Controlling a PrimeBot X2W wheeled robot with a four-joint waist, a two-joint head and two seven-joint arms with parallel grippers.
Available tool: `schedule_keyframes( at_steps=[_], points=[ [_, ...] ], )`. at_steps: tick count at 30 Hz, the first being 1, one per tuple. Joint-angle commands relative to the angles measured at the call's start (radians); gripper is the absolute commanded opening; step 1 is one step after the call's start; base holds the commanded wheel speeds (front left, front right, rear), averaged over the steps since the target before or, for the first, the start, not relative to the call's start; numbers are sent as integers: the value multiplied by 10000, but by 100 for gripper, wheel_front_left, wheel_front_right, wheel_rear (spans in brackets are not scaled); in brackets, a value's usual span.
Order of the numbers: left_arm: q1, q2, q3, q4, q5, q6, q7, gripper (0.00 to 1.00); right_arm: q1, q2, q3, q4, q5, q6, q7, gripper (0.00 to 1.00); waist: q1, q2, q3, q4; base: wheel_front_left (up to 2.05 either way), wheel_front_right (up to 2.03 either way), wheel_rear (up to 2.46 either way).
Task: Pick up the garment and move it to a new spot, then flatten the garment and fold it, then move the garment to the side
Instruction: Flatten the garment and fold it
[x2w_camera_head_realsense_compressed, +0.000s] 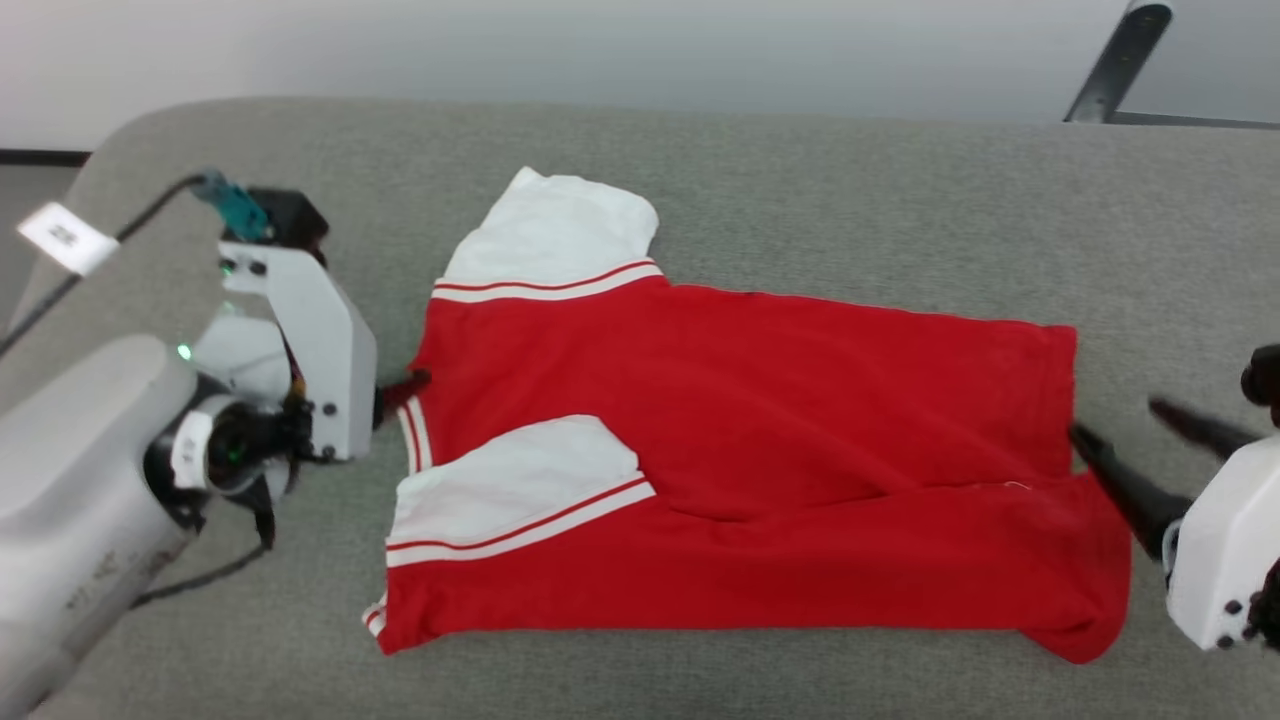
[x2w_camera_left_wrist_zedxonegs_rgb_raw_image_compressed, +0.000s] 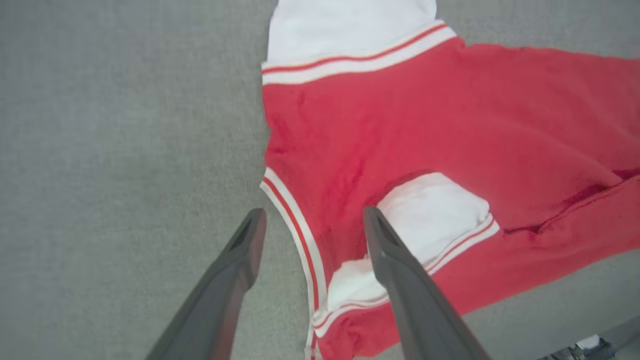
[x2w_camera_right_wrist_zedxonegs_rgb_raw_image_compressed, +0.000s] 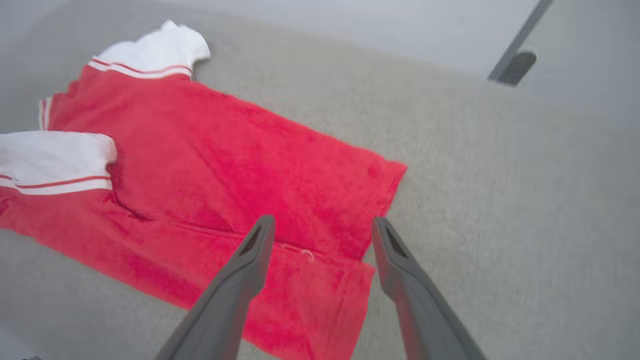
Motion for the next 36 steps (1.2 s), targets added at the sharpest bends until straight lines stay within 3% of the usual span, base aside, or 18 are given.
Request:
schedule_keyframes(
  at_steps=[1,5,9,14,17,20,26,36],
  points=[
    [-182,1,121,126,147,-87,-286,100,-226,-150,201,-120,-340,1,-1004,100,0,0,7,-238,0,0,0],
    [-555,-23,365,472,756,-497,-1378,100,-475,-463,701,-229,-1560,2,-4284,100,0,0,118,-589,0,0,0],
    [-836,-208,651,985,1223,-825,-2643,100,-465,-212,965,168,-2829,1,-7389,100,0,0,276,-944,0,0,0],
    [-1198,-366,813,1635,1751,-1160,-3724,100,-253,367,1115,657,-3769,1,-9600,100,0,0,548,-1352,0,0,0],
    [-1420,-551,919,2041,1803,-1283,-4016,100,-227,661,1044,745,-3977,1,-10219,100,0,0,778,-1601,0,0,0],
    [-1720,-580,833,2450,1763,-1538,-3629,100,-320,851,922,659,-3995,1,-10422,100,0,0,1085,-1879,0,0,0],
    [-2682,-409,585,3300,1899,-2226,-2459,100,-613,875,860,301,-3997,1,-10512,100,0,0,1903,-2497,0,0,0],
    [-4041,-158,114,4307,1954,-2921,-126,100,-588,1091,659,-75,-3857,1,-10617,100,0,0,3044,-3055,0,0,0]
  ],
)
